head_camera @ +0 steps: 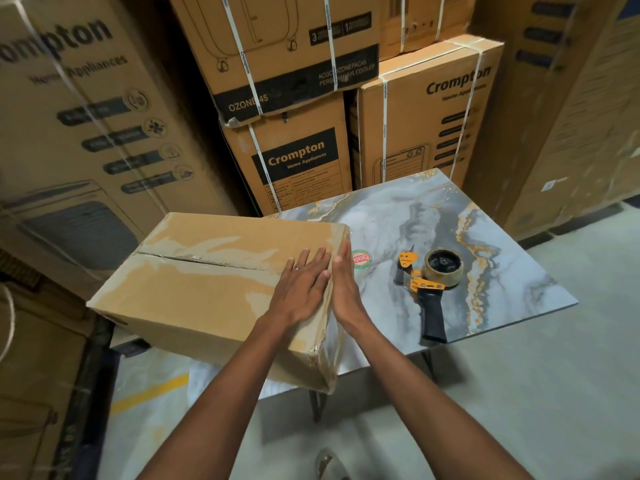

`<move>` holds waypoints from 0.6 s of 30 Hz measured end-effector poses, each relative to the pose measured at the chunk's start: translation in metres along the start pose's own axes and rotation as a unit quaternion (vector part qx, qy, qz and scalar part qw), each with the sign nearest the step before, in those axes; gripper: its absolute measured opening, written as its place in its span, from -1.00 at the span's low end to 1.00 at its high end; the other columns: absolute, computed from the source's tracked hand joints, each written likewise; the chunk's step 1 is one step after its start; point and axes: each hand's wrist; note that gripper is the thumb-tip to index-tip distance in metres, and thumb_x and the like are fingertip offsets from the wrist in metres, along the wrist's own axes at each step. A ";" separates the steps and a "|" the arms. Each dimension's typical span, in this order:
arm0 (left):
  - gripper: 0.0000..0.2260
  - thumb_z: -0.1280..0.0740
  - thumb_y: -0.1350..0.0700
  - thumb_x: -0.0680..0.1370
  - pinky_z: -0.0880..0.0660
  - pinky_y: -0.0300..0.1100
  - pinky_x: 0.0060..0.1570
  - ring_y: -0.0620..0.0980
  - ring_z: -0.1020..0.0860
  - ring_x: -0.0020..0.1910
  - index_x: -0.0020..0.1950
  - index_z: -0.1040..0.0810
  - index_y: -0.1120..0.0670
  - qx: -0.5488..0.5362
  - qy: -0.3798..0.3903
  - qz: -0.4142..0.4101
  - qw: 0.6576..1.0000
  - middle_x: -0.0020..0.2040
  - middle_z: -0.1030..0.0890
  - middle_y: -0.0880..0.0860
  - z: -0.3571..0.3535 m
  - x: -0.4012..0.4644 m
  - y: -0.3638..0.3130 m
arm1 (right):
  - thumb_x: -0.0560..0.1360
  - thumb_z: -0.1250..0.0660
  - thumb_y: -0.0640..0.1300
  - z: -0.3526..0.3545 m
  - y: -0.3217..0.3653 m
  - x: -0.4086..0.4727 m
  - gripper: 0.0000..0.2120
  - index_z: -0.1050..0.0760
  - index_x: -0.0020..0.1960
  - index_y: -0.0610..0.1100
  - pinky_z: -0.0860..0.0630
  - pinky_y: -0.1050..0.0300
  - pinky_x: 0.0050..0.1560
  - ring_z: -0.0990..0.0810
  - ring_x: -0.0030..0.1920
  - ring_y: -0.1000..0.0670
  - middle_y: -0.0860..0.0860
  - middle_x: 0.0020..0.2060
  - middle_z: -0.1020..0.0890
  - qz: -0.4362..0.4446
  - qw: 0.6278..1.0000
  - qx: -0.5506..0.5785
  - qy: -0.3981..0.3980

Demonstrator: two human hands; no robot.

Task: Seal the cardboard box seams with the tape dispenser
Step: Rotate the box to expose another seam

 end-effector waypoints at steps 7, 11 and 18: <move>-0.46 0.10 -0.19 0.65 0.14 0.00 0.59 -0.11 0.08 0.63 0.64 -0.12 -0.12 -0.006 0.011 0.005 1.000 0.62 -0.07 -0.19 0.000 0.003 0.004 | 0.66 0.10 0.24 0.003 -0.007 -0.028 -0.42 0.15 0.63 0.14 0.06 0.08 0.60 0.07 0.54 0.32 0.32 0.57 0.09 -0.027 0.996 0.076 0.041; -0.44 0.07 -0.24 0.64 0.14 0.05 0.60 -0.11 0.09 0.63 0.64 -0.10 -0.11 -0.008 0.013 0.005 1.000 0.62 -0.06 -0.18 0.000 0.001 0.000 | 0.63 0.16 0.36 0.026 -0.017 -0.036 -0.47 -0.02 0.58 0.32 0.02 0.07 0.59 -0.03 0.55 0.27 0.33 0.56 -0.07 -0.058 0.994 0.034 0.083; -0.17 -0.12 -0.26 0.44 0.19 0.13 0.57 0.02 0.12 0.64 0.67 0.04 -0.05 0.090 0.056 0.021 0.994 0.65 0.05 -0.09 0.005 -0.001 -0.018 | 0.57 0.16 0.43 0.080 -0.009 -0.004 -0.34 -0.35 0.50 0.18 -0.05 -0.13 0.58 -0.19 0.50 0.18 0.16 0.54 -0.28 -0.058 0.997 0.007 0.046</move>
Point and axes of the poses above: each hand's wrist, its own x-axis towards the middle knuckle, its own z-axis out of the back of the hand, y = z × x
